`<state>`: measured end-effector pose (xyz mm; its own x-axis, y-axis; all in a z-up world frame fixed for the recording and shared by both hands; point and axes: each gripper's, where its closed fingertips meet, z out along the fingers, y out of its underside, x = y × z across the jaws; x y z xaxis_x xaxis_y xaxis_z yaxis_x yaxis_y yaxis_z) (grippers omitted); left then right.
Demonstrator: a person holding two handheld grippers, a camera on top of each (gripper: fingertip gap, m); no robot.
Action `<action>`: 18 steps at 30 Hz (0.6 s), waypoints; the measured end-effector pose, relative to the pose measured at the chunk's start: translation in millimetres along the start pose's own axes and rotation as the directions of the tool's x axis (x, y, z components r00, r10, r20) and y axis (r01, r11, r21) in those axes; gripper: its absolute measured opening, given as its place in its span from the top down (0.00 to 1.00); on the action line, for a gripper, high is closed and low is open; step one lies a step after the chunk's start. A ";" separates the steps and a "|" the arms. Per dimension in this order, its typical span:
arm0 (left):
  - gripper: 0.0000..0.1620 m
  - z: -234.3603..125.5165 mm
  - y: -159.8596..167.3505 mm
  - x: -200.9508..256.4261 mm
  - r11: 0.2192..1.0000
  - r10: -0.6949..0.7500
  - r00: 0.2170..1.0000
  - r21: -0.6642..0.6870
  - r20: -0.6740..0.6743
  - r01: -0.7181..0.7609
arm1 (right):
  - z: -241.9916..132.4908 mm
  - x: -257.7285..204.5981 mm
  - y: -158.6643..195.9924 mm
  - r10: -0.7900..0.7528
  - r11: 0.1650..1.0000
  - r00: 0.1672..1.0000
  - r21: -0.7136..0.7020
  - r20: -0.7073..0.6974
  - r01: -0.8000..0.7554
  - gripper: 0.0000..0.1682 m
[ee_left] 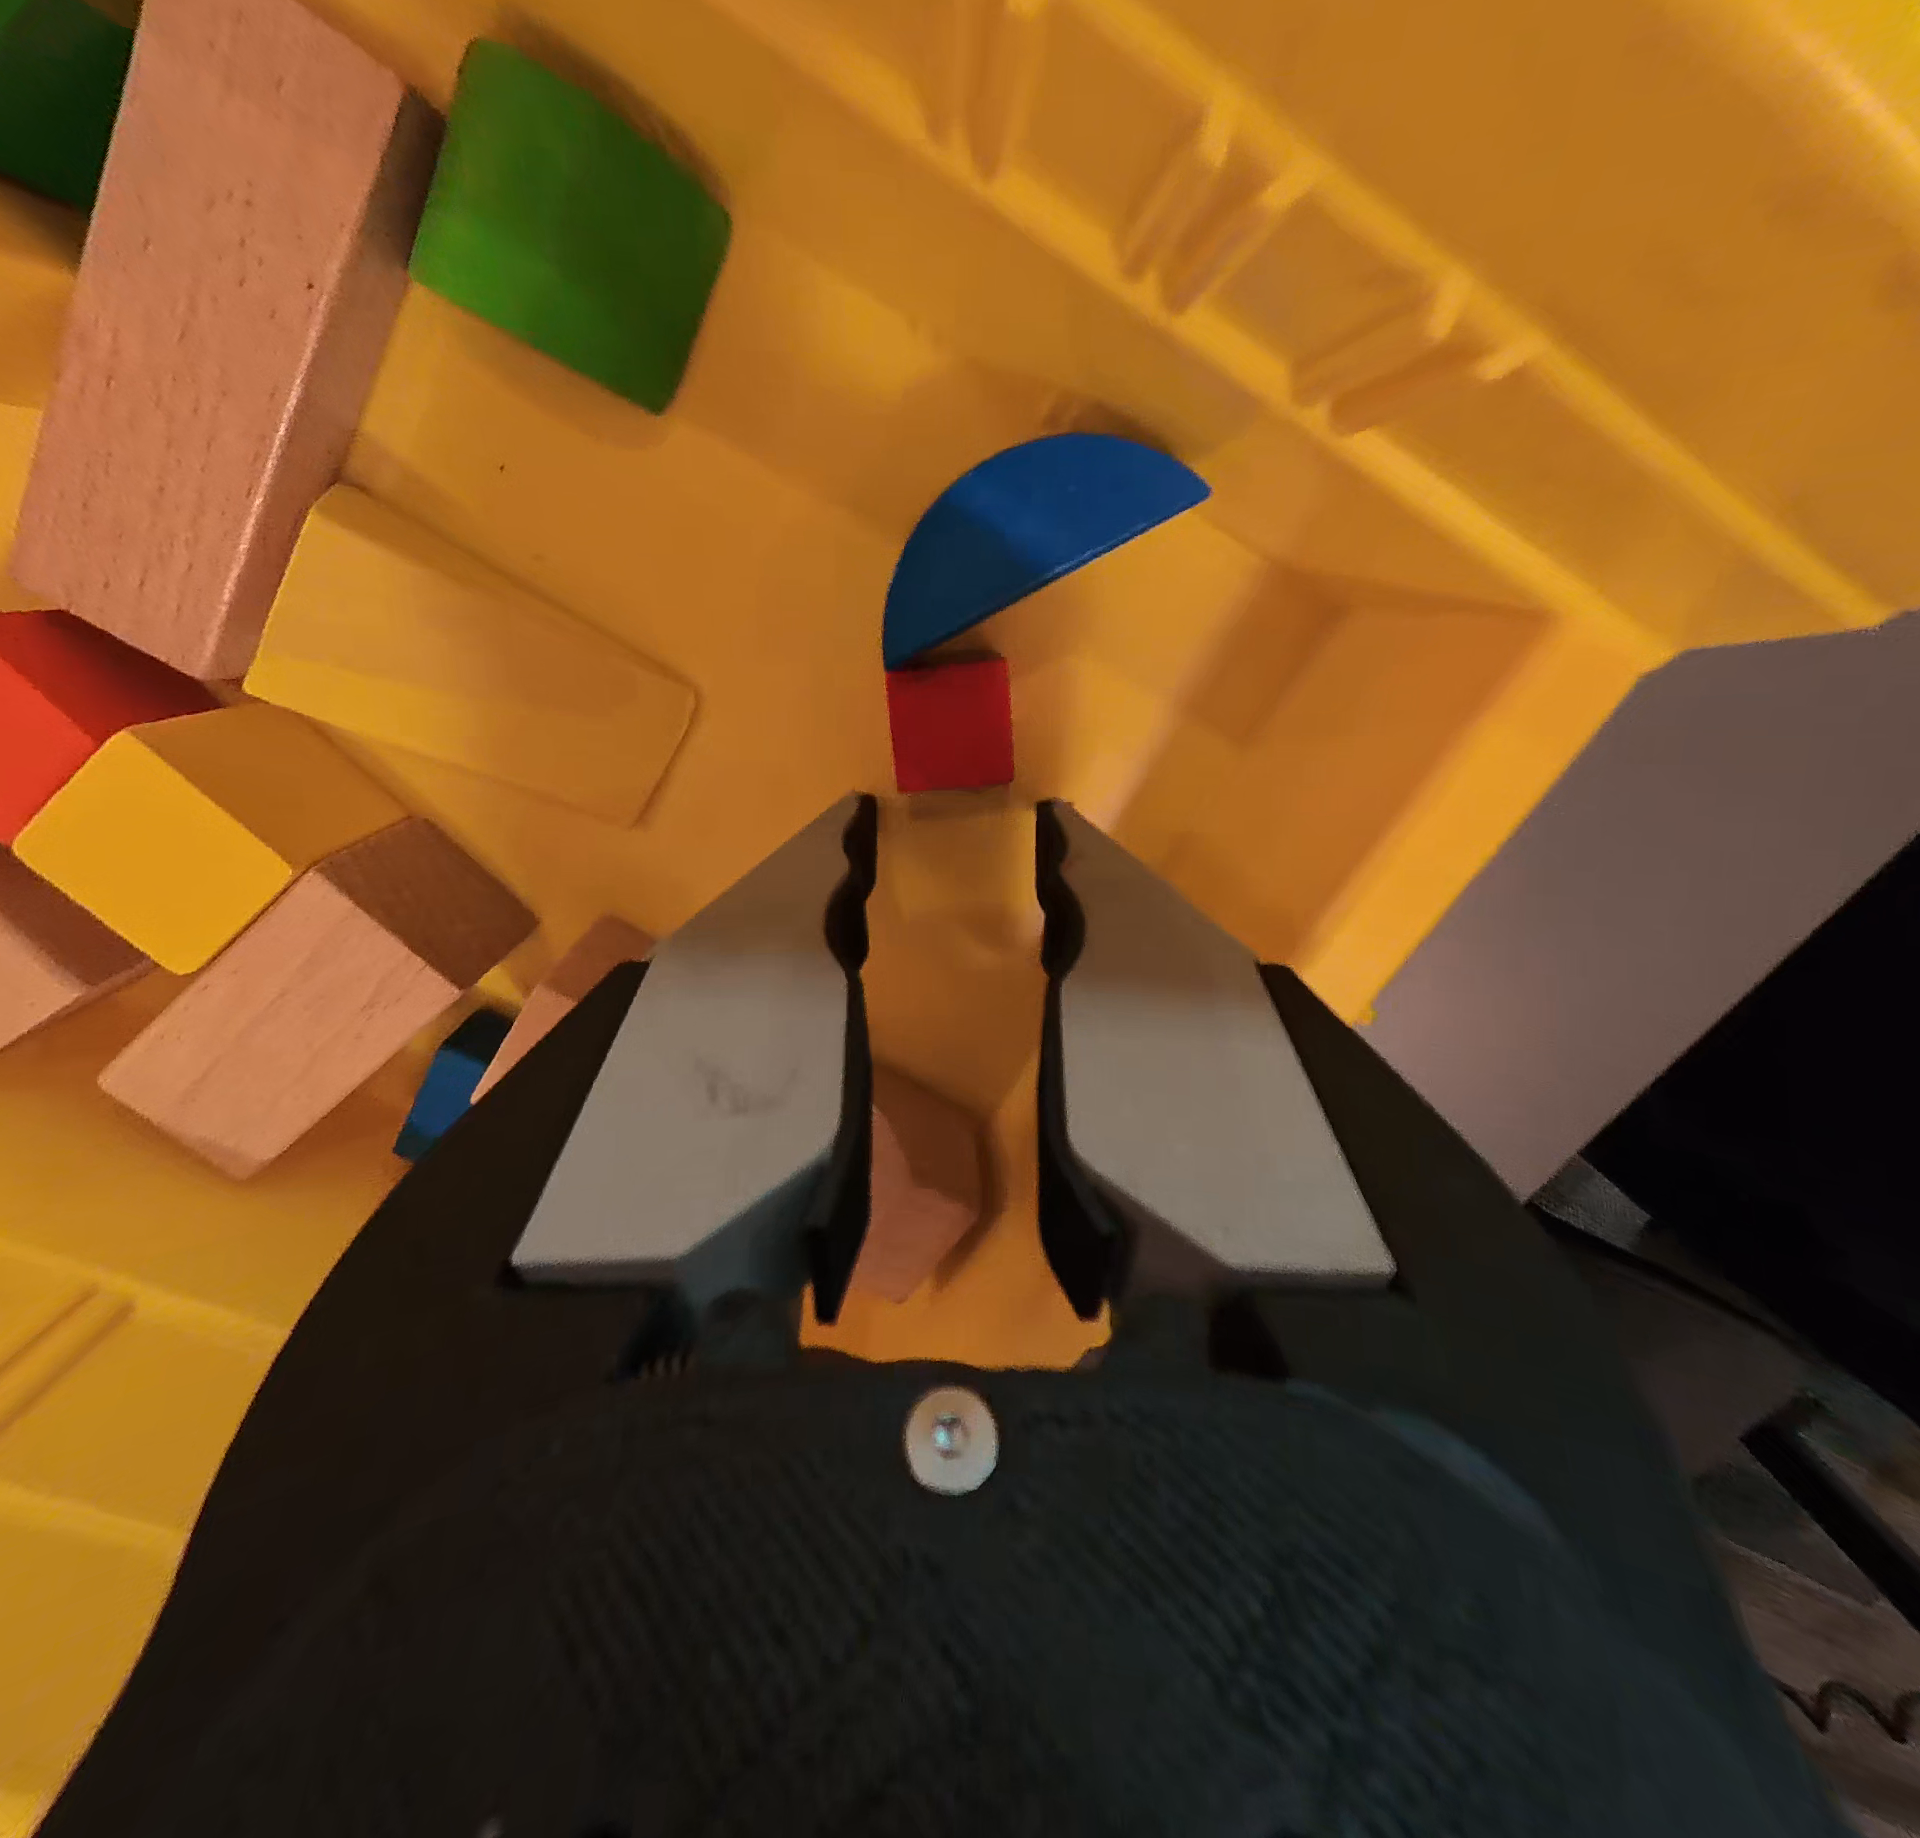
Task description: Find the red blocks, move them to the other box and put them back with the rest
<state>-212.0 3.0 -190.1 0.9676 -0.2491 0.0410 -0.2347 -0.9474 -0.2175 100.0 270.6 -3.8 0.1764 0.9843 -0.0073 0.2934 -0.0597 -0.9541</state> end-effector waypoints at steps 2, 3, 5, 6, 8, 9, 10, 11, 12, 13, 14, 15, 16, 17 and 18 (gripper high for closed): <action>0.82 -0.7 2.6 -1.2 1.000 -0.002 1.000 -0.007 -0.004 0.002 | -0.1 -1.5 -0.1 -0.002 1.000 1.000 0.000 0.005 0.002 0.76; 0.80 -1.2 3.3 -1.9 1.000 -0.001 1.000 -0.009 -0.006 0.001 | -0.3 -2.2 0.0 -0.005 1.000 1.000 -0.001 0.006 0.005 0.76; 0.75 -2.2 0.8 -1.5 1.000 -0.008 1.000 0.006 -0.022 0.008 | -1.0 -3.3 -0.2 -0.009 1.000 1.000 -0.001 0.008 0.009 0.76; 0.74 -2.5 -2.6 0.9 1.000 -0.024 0.999 0.020 -0.045 0.025 | -1.4 -3.8 -0.6 -0.010 1.000 1.000 0.000 0.008 0.010 0.76; 0.70 -2.2 -11.4 5.0 0.997 -0.058 0.995 0.052 -0.087 0.062 | -2.1 -4.6 -1.4 -0.010 1.000 1.000 0.003 0.010 0.010 0.76; 0.68 -1.1 -15.3 4.9 0.995 -0.076 0.993 0.063 -0.095 0.082 | -2.2 -5.0 -1.6 -0.010 1.000 1.000 0.004 0.011 0.010 0.76; 0.66 1.0 -17.5 1.7 0.993 -0.095 0.992 0.063 -0.084 0.100 | -2.3 -5.4 -1.7 -0.011 1.000 1.000 0.004 0.012 0.011 0.76; 0.72 2.6 -19.1 -4.6 0.992 -0.102 0.993 0.067 -0.050 0.105 | -2.5 -5.9 -1.7 -0.013 1.000 1.000 0.003 0.012 0.013 0.76; 0.81 3.9 -18.9 -12.7 0.993 -0.099 0.995 0.061 0.001 0.099 | -2.8 -6.6 -1.9 -0.015 1.000 1.000 0.003 0.013 0.015 0.76; 0.88 4.5 -17.2 -24.0 0.996 -0.084 0.993 0.049 0.082 0.080 | -3.3 -7.3 -2.1 -0.017 1.000 1.000 0.004 0.013 0.017 0.76; 0.88 3.7 -16.5 -27.6 0.998 -0.063 0.991 0.039 0.119 0.058 | -3.9 -7.8 -2.4 -0.019 1.000 1.000 0.005 0.013 0.019 0.76; 0.88 2.8 -13.8 -30.0 0.999 -0.037 0.988 0.014 0.152 0.036 | -4.6 -8.1 -2.7 -0.021 1.000 1.000 0.006 0.013 0.021 0.76; 0.88 1.4 -11.0 -33.1 1.000 -0.005 0.981 -0.010 0.195 0.007 | -5.5 -8.3 -3.1 -0.022 1.000 1.000 0.007 0.013 0.022 0.76; 0.88 -1.0 -8.3 -39.2 0.999 0.028 0.966 -0.033 0.259 -0.020 | -6.3 -8.5 -3.6 -0.022 1.000 1.000 0.010 0.013 0.022 0.76; 0.88 -5.3 -7.2 -47.7 0.998 0.051 0.940 -0.046 0.337 -0.038 | -7.2 -8.8 -4.2 -0.021 1.000 1.000 0.013 0.014 0.021 0.76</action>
<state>-256.9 20.6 -185.3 0.9291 -0.2147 -0.3011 -0.2750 -0.9456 -0.1741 104.0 261.0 2.4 0.1569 0.9876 0.0082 0.2850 -0.0373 -0.9578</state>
